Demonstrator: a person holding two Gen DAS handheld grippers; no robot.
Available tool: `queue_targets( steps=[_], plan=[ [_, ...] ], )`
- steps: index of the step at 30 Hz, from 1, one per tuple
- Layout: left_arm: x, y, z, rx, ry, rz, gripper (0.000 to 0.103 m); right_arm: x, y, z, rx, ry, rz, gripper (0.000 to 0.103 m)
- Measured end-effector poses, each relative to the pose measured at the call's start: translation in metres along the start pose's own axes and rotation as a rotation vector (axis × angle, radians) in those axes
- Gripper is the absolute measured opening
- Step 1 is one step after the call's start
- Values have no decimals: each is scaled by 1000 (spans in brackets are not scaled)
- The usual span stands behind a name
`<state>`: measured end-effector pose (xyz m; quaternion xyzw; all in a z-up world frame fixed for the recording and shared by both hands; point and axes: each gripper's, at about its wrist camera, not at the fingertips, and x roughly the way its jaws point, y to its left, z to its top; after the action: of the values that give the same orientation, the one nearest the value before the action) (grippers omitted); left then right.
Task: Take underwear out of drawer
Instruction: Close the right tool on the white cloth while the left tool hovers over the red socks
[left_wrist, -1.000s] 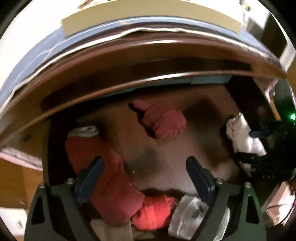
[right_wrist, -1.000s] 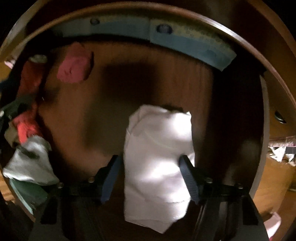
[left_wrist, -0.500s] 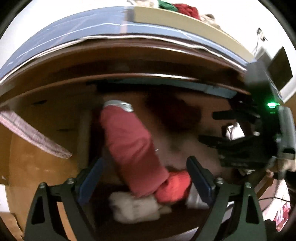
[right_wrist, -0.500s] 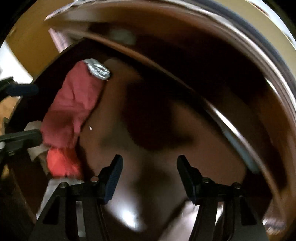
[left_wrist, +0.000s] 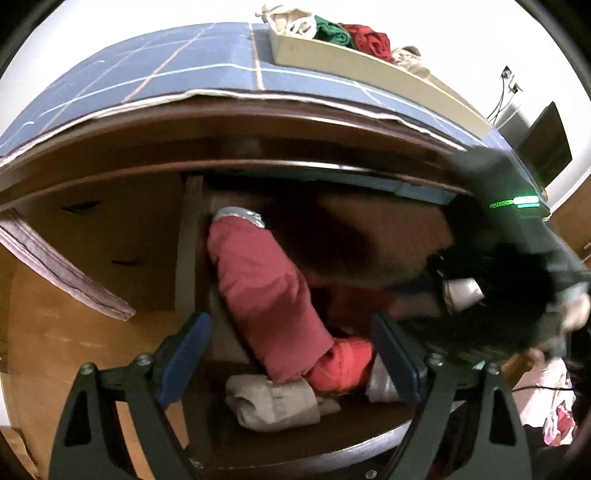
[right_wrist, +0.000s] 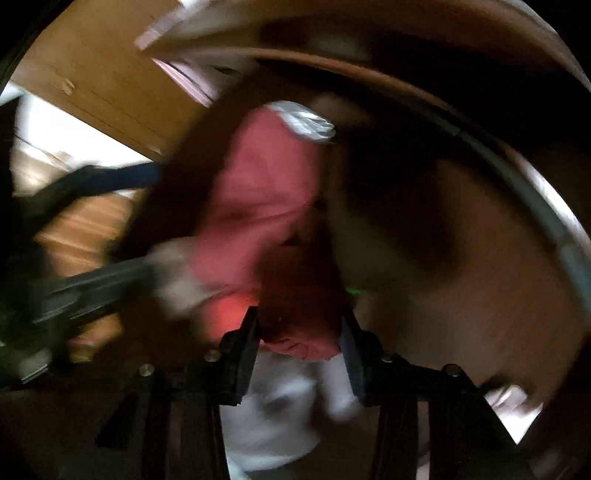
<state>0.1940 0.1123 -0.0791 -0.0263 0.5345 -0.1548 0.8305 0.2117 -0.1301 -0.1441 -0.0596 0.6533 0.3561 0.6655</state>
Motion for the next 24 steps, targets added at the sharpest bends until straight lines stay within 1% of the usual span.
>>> queue_targets(
  steps=[1,3,4,6,7,10,12,14,15,16,18,19,21,24],
  plan=[
    [1,0,1,0,2,1,89,-7,0,-6,2,-22,-28,48],
    [6,-4,3,6,13,4,89,-23,-3,-20,18,-60,-128,49],
    [7,-3,4,10,17,5,89,-31,-12,-31,48,-80,-168,50],
    [9,-8,6,31,24,3,89,-45,-32,-51,125,-98,-199,50],
    [12,-12,7,47,31,0,89,-59,-47,-25,159,-101,-206,50],
    [18,-22,11,83,47,-1,89,-75,-80,-42,280,-122,-211,51],
    [24,-33,18,98,58,2,89,-82,-87,-49,340,-126,-207,51],
    [28,-43,22,112,62,-4,89,-88,-99,-61,401,-135,-165,52],
    [29,-48,23,119,63,-11,89,-84,-100,-64,420,-139,-146,52],
    [31,-55,25,130,68,-19,89,-84,-101,-67,429,-140,-142,52],
    [32,-66,25,162,78,-24,89,-89,-105,-75,422,-122,-207,52],
    [32,-71,23,180,78,-20,89,-86,-105,-75,410,-92,-272,52],
    [33,-81,22,208,76,-12,89,-80,-104,-76,387,-55,-329,52],
    [35,-86,22,203,90,-15,89,-72,-98,-67,343,-27,-402,53]
  ],
)
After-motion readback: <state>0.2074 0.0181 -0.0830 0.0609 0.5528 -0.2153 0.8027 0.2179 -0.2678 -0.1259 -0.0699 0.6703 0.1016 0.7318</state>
